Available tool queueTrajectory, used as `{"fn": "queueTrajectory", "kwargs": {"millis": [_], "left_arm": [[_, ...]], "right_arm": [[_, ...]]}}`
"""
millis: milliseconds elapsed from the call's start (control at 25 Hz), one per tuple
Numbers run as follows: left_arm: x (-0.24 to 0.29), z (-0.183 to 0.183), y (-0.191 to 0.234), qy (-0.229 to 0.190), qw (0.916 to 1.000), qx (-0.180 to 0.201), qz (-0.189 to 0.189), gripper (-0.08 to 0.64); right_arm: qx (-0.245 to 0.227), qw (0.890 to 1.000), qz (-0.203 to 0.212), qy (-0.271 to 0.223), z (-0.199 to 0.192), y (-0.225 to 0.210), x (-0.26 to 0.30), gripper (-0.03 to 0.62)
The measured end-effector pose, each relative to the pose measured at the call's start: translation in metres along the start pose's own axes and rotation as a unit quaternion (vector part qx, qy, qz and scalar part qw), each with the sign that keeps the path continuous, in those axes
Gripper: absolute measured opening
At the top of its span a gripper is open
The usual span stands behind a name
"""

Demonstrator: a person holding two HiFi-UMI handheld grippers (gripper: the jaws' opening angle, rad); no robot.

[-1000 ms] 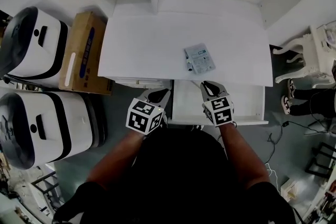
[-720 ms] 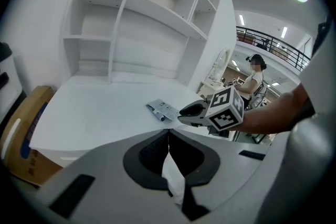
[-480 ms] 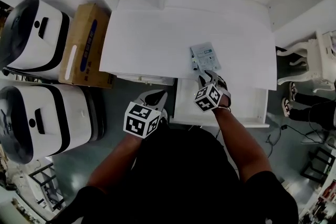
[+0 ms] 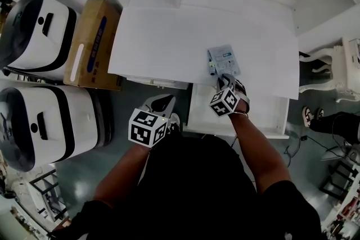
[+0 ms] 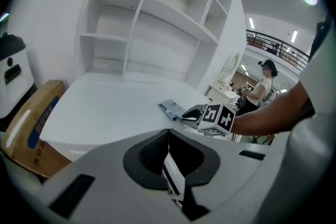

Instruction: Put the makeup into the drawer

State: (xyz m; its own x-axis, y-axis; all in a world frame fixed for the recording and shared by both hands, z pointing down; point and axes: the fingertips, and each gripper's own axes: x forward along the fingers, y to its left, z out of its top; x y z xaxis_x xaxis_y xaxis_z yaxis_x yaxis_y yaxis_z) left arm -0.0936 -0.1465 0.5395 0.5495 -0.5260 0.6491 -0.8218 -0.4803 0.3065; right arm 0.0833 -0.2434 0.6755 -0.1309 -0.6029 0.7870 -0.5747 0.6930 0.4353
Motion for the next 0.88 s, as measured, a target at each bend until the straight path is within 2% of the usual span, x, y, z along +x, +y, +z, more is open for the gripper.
{"fn": "queueTrajectory", "kwargs": {"millis": [40, 240, 360, 560, 880], "left_arm": [[0.000, 0.000, 0.000, 0.000, 1.0000, 0.000, -0.001, 0.011], [0.004, 0.006, -0.007, -0.002, 0.9999, 0.008, -0.010, 0.011], [0.006, 0.009, -0.010, -0.003, 0.9998, 0.013, -0.016, 0.011], [0.009, 0.015, -0.016, -0.006, 0.9995, 0.019, -0.024, 0.011], [0.012, 0.018, -0.026, -0.010, 0.9988, 0.032, -0.034, 0.011]], "right_arm": [[0.002, 1.000, 0.001, -0.002, 0.001, -0.001, 0.000, 0.055], [0.031, 0.999, 0.008, -0.013, 0.006, -0.009, -0.006, 0.032], [0.072, 0.997, 0.019, -0.022, 0.012, -0.016, -0.012, 0.029], [0.159, 0.986, 0.017, -0.054, 0.025, -0.041, -0.034, 0.028], [0.232, 0.967, -0.007, -0.105, 0.034, -0.081, -0.077, 0.028]]}}
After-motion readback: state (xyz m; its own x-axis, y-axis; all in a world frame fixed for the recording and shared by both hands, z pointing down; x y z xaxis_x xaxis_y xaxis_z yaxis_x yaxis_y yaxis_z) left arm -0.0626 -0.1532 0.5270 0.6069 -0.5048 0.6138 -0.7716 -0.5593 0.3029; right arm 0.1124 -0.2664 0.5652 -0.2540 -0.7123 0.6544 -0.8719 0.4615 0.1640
